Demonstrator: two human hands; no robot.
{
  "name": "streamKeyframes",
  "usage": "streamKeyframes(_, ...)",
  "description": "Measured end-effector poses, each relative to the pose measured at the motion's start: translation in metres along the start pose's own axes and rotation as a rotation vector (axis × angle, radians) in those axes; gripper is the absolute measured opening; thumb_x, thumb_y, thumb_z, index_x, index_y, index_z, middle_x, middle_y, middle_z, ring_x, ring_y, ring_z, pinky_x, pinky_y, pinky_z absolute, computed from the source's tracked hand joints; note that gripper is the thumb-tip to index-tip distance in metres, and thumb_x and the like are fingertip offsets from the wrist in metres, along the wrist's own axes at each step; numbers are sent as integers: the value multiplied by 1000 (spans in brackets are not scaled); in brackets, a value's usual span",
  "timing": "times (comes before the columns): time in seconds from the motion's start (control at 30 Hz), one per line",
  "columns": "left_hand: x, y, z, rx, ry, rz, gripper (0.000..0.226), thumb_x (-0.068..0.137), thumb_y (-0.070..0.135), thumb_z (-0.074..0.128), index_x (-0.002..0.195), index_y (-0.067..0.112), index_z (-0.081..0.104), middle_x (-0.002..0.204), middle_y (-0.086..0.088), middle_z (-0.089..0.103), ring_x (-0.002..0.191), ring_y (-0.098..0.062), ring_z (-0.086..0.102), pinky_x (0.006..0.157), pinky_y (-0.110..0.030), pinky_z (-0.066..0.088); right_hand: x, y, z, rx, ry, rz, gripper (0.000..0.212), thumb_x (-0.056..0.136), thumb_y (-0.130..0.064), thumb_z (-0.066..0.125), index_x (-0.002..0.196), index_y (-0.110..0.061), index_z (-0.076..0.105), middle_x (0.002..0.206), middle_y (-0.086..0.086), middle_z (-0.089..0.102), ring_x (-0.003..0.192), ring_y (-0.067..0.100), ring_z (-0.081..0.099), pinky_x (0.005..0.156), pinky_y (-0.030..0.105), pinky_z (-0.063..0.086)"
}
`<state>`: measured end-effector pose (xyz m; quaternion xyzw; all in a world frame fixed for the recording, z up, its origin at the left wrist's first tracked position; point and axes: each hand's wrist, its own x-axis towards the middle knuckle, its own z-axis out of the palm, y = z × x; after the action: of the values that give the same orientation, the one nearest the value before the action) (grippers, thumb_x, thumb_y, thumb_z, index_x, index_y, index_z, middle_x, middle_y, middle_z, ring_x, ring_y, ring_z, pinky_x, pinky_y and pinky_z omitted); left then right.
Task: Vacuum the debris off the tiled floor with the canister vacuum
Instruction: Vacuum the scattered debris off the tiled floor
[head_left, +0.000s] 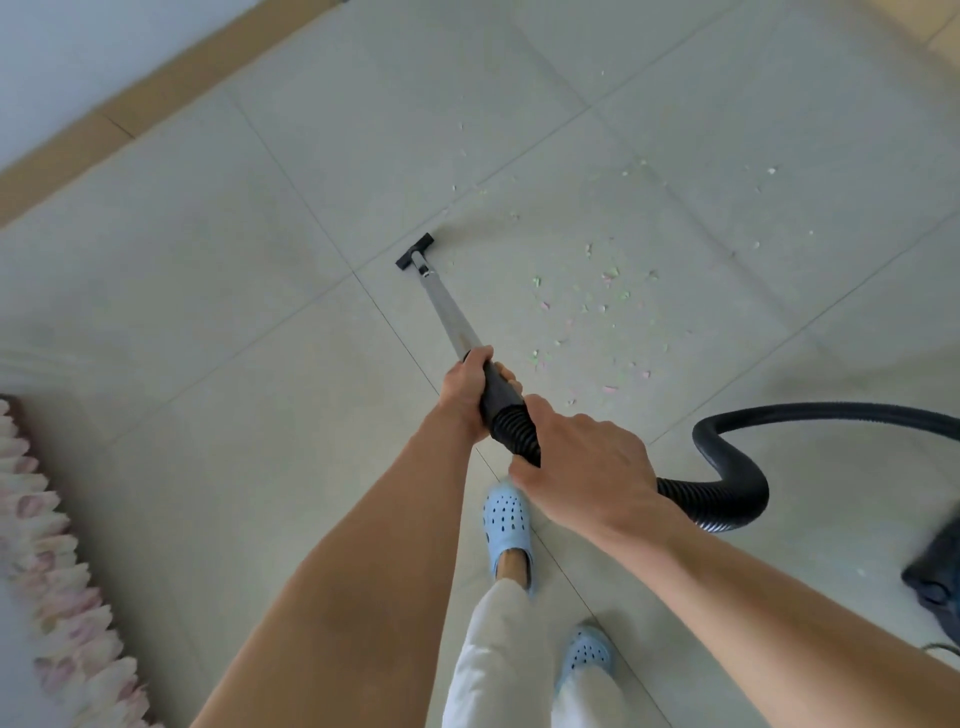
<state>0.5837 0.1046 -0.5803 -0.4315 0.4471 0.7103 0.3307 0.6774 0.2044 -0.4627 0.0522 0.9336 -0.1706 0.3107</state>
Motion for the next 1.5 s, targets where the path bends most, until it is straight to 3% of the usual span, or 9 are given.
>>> streamKeyframes(0.33, 41, 72, 32, -7, -65, 9, 16, 97, 17, 51, 85, 8, 45, 65, -6, 46, 46, -17, 48, 43, -21, 47, 67, -17, -39, -3, 91, 10, 48, 101, -34, 46, 145, -19, 35, 86, -1, 55, 71, 26, 54, 62, 31, 38)
streamKeyframes(0.67, 57, 103, 35, 58, -16, -1, 13, 96, 13, 53, 89, 6, 46, 61, -7, 49, 45, -17, 49, 43, -21, 47, 100, -28, -46, 50, 57, 38, 43, 100, -35, 47, 138, -17, 39, 86, 0, 54, 71, 27, 54, 63, 32, 39)
streamKeyframes(1.17, 10, 22, 37, 119, 6, -46, 14, 95, 15, 55, 88, 7, 46, 56, -7, 50, 41, -18, 48, 43, -22, 47, 18, 14, -26, 119, -3, 50, 39, 99, -40, 46, 133, -21, 40, 87, -3, 56, 74, 25, 55, 65, 32, 40)
streamKeyframes(1.5, -13, -41, 52, 96, 0, -44, 16, 95, 15, 55, 85, 7, 46, 57, -7, 50, 41, -19, 49, 43, -22, 47, -31, 58, -11, 62, 8, 38, 46, 101, -41, 45, 141, -21, 36, 90, -1, 54, 76, 26, 52, 67, 32, 38)
